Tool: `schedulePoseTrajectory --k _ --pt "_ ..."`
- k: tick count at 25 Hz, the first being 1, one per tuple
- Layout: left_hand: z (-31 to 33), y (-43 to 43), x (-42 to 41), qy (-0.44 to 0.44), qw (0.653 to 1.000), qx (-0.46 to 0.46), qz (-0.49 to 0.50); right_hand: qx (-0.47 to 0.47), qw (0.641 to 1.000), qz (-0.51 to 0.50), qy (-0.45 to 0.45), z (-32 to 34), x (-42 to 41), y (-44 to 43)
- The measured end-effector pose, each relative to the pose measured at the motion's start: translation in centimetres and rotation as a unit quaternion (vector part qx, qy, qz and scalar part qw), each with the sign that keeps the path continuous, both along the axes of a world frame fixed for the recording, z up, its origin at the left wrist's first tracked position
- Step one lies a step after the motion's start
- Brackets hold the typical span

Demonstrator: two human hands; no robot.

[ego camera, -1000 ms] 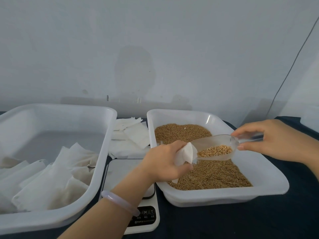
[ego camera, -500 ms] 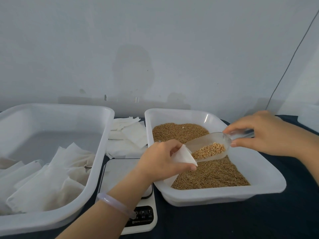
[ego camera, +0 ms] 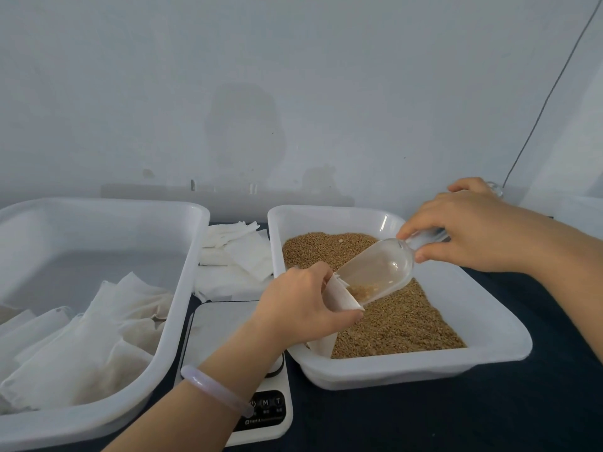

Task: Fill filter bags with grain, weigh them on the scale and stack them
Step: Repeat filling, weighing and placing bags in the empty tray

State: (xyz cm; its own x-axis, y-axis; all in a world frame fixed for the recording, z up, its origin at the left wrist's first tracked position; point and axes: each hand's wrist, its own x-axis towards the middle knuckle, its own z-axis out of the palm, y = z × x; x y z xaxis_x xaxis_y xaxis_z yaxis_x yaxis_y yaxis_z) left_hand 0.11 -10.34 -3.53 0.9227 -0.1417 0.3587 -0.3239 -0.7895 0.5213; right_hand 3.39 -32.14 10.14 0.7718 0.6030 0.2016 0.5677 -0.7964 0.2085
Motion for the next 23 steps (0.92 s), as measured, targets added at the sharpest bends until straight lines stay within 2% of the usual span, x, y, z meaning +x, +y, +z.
schedulePoseTrajectory --k 4,10,18,20,23 --pt "-0.1 0.0 0.0 0.002 1.000 -0.023 -0.003 -0.001 1.000 0.008 -0.007 0.1 0.0 0.2" --pt "-0.1 0.1 0.1 -0.001 0.998 -0.065 -0.003 -0.031 0.996 0.011 -0.087 0.2 -0.4 0.8" --pt "0.1 -0.2 0.0 0.024 0.999 -0.003 0.024 -0.088 0.984 0.002 -0.153 -0.6 -2.3 2.1" --pt "0.0 -0.2 0.0 0.035 0.999 0.006 0.029 -0.068 0.987 0.006 -0.145 -0.5 -2.0 1.7" --pt "0.0 -0.2 0.2 0.046 0.997 0.050 0.032 0.013 0.997 -0.014 -0.072 -0.8 -0.5 -0.7"
